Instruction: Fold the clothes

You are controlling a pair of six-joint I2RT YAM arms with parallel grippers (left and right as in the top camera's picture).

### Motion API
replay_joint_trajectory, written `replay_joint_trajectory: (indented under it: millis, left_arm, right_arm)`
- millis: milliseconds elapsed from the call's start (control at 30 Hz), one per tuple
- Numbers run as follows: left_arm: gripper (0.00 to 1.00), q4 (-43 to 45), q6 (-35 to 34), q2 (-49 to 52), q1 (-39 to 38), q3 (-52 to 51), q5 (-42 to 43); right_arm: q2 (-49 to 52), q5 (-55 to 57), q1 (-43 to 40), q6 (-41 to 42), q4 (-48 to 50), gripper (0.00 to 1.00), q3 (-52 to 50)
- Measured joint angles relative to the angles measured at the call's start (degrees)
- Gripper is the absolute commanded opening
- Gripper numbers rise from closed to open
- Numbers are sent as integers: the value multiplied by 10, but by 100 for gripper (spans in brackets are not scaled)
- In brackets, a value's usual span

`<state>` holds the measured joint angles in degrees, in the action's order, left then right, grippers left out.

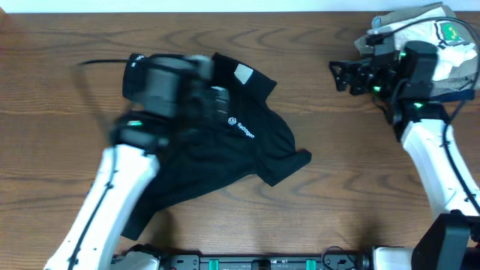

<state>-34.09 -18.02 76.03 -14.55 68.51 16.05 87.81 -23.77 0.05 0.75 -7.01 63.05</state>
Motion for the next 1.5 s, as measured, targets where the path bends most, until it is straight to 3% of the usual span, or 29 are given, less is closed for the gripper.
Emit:
replay_joint_trajectory:
  millis: [200,333,467,667,833,1233,1300,1433,1500]
  left_arm:
    - [80,-26,28,17,138,0,-14]
    - [80,-29,64,46,170,0,-15]
    - [80,-30,85,80,178,0,-17]
    - [80,-36,96,139,178,0,-28]
    - [80,-44,104,162,178,0,-30]
    - [80,-45,106,165,178,0,-43]
    - [80,-45,106,165,178,0,-45]
    - [80,-46,106,165,178,0,-45]
    - [80,-45,106,165,178,0,-45]
  right_arm:
    - [56,90,99,28,63,86,0]
    - [126,136,151,66,123,85,3]
    - [200,158,183,93,142,84,19]
    - [290,172,213,114,126,75,71]
    - [311,186,222,142,127,68,87]
    - [355,199,233,167,137,62,94]
    - [355,200,233,168,138,57,94]
    - [356,200,233,170,142,35,94]
    - [358,200,233,172,148,29,94]
